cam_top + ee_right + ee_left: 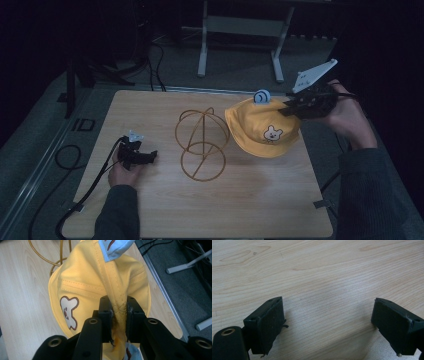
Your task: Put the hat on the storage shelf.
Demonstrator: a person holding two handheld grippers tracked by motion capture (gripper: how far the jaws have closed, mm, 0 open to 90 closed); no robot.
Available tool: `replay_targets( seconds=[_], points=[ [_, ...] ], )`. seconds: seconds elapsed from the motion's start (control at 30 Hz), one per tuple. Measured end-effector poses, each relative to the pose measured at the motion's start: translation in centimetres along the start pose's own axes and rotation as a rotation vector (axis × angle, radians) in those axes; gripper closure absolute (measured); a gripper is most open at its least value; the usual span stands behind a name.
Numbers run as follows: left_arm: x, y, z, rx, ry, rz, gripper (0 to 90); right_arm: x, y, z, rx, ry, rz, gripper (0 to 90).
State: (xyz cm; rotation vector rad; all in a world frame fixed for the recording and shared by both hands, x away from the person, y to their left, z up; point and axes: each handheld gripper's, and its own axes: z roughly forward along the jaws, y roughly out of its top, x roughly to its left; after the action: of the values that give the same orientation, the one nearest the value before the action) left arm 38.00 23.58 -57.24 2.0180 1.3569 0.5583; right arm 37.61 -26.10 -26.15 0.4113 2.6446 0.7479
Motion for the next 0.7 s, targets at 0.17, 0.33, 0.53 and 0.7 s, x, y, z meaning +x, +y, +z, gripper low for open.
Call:
replay_targets(
  seconds=[0.17, 0.33, 0.53, 0.7],
  points=[
    [0.0, 0.0, 0.0, -0.001, -0.001, 0.001, 11.5, 0.1, 0.4, 0.1, -0.015, 0.002, 0.006, 77.7],
    [0.0, 0.0, 0.0, -0.001, -0.002, 0.001, 11.7, 0.3, 1.0, 0.3, -0.026, 0.009, -0.006, 77.7],
    [0.0, 0.0, 0.0, -0.001, -0.002, 0.001, 11.7, 0.5, 1.8, 0.2, -0.036, 0.004, -0.022, 77.8],
    [0.0, 0.0, 0.0, -0.002, -0.003, 0.002, 11.8, 0.6, 2.1, -0.1, -0.04, -0.003, -0.024, 77.8]
  ],
)
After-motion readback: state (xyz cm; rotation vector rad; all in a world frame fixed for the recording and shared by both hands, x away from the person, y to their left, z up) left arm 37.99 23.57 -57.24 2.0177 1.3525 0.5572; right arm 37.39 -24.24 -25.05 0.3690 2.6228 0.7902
